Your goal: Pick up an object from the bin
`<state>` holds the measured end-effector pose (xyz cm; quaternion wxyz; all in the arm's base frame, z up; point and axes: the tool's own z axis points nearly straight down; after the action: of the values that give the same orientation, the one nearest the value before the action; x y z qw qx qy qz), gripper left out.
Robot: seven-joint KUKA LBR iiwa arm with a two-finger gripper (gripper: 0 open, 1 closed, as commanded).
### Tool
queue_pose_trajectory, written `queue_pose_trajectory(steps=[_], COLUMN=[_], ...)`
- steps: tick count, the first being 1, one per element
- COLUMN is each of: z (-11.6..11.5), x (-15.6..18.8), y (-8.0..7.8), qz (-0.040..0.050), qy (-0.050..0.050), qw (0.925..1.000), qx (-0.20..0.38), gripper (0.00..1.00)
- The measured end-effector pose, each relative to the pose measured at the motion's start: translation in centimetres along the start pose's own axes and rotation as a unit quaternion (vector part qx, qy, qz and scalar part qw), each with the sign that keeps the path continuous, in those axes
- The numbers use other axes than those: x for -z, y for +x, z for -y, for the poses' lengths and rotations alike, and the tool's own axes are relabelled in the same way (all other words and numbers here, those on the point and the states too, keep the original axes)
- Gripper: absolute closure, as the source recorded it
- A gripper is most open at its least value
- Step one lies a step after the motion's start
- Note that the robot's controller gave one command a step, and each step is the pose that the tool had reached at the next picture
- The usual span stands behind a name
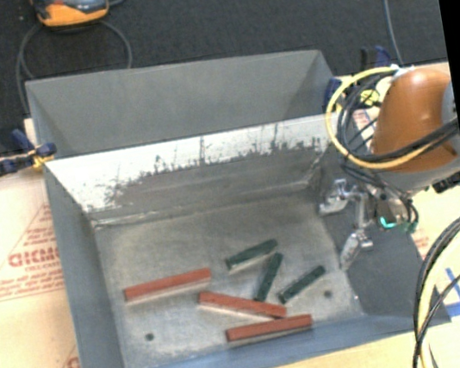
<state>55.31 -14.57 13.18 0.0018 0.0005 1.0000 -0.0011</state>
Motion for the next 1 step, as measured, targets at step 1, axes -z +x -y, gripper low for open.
queue_pose_trajectory(steps=[1], z=[-1.04], x=[-5.25], y=[3.37], qz=[-0.0001], qy=[0.001], qw=[0.9865], qx=[0.164], gripper=[1.00])
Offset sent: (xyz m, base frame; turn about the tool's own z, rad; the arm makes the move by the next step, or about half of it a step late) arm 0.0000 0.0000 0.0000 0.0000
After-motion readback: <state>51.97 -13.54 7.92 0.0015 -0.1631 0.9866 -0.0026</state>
